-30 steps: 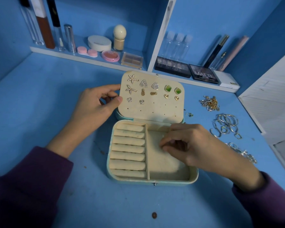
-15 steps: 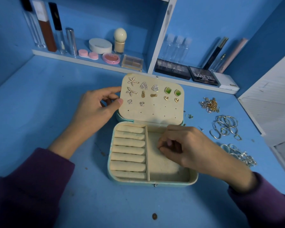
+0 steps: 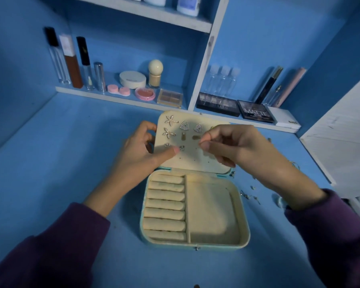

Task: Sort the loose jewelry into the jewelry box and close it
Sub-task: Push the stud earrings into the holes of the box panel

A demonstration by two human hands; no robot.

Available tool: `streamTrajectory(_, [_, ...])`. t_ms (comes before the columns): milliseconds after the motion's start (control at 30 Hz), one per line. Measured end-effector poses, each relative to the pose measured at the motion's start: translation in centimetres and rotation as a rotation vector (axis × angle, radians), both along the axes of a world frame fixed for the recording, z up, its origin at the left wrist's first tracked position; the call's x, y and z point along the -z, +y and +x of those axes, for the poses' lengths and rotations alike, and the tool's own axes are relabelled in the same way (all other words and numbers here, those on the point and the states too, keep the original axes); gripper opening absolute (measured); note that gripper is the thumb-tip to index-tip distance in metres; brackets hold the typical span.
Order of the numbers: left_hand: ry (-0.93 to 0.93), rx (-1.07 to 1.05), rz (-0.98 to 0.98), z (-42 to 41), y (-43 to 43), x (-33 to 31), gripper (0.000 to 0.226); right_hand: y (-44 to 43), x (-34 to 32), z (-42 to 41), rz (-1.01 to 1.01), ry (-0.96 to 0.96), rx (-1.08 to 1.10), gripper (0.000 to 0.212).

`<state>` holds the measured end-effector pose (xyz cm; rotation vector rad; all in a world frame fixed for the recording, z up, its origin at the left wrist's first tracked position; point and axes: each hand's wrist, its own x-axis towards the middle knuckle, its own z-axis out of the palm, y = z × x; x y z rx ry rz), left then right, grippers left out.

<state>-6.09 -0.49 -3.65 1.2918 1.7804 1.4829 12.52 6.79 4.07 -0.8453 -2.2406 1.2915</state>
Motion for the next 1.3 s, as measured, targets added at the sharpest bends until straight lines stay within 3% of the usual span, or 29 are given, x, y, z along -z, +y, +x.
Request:
streamTrajectory(67, [-0.007,-0.021,-0.010,0.4,0.2,-0.1,0.046,0.0,-0.3,-0.3,-0.174,0.053,0.019,0.005])
streamTrajectory(200, [0.006,-0.042,-0.019,0.6,0.3,-0.3,0.048,-0.2,-0.6,-0.5,-0.273,0.092,0.013,0.005])
streamTrajectory(433, [0.038,-0.036,-0.019,1.0,-0.3,-1.0,0.044,-0.4,-2.3,-0.3,-0.112,0.059,0.008,0.004])
streamTrajectory(600, [0.207,-0.016,0.039,1.2,-1.1,-1.2,0.032,-0.5,-5.1,-0.7,0.114,0.053,-0.014,0.005])
streamTrajectory(700, [0.284,0.003,0.107,0.9,-1.4,-0.8,0.039,-0.2,-6.3,-1.1,0.167,0.055,-0.020,0.003])
streamTrajectory(800, [0.481,0.004,0.231,0.5,-1.7,-0.3,0.043,0.4,-7.1,-1.6,0.230,0.026,-0.011,0.005])
streamTrajectory(1033, [0.889,0.145,0.567,-0.7,-2.3,0.5,0.013,2.5,-4.9,-2.7,0.137,-0.251,-0.212,0.007])
streamTrajectory(1300, [0.936,0.153,0.557,-0.8,-2.4,0.5,0.007,2.4,-1.4,-2.8,-0.010,-0.408,-0.434,0.007])
